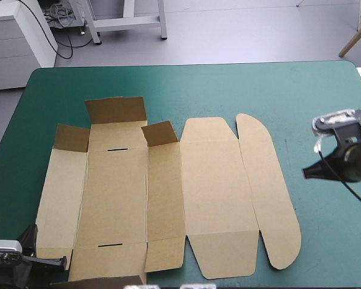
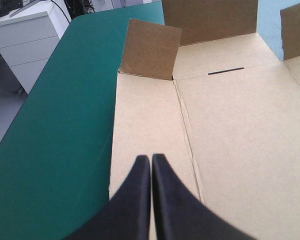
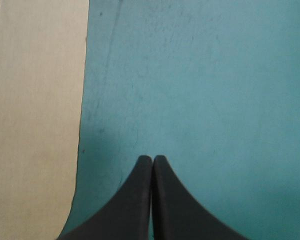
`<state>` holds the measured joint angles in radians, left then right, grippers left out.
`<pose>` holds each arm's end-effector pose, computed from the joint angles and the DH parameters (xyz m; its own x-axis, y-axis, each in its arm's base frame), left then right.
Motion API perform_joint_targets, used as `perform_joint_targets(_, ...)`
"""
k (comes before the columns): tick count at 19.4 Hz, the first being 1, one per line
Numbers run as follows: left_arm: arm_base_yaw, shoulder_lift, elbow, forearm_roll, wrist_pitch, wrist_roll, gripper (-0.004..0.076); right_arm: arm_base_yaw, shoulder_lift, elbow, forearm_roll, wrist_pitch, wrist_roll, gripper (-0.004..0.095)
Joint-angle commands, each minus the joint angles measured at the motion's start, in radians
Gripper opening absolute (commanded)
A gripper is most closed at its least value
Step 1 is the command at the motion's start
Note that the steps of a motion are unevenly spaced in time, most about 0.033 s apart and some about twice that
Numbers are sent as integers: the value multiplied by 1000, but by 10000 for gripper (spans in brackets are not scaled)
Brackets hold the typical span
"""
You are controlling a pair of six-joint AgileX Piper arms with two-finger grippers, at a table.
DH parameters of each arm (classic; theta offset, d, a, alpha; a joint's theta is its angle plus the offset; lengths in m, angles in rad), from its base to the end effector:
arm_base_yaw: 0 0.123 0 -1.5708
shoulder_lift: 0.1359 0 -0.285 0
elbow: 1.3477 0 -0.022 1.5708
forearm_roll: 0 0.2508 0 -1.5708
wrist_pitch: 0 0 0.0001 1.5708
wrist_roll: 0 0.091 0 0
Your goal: Fold the box
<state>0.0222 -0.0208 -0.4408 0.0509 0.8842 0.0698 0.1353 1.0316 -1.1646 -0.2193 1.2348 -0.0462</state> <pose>0.0051 0.0037 0.2754 -0.3328 0.0945 -0.9383 -0.0256 0.9937 0.1091 0.1765 0.0052 0.3861 -0.8287 -0.2306 -0.5099 -0.1230 0.9639 -0.2361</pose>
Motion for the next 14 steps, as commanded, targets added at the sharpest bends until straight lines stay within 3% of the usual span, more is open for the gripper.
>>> perform_joint_targets(1, -3, -9, -21, -8, -76, -12, -10, -22, -183, 170, 60, -62, 7, -20)
perform_joint_targets(6, -3, -6, -21, -8, -70, -12, -10, -22, -417, 476, 204, -267, -5, -19)
perform_joint_targets(14, -3, 239, -185, -51, 79, -12, -10, -22, -489, 579, 206, -303, -5, -19)
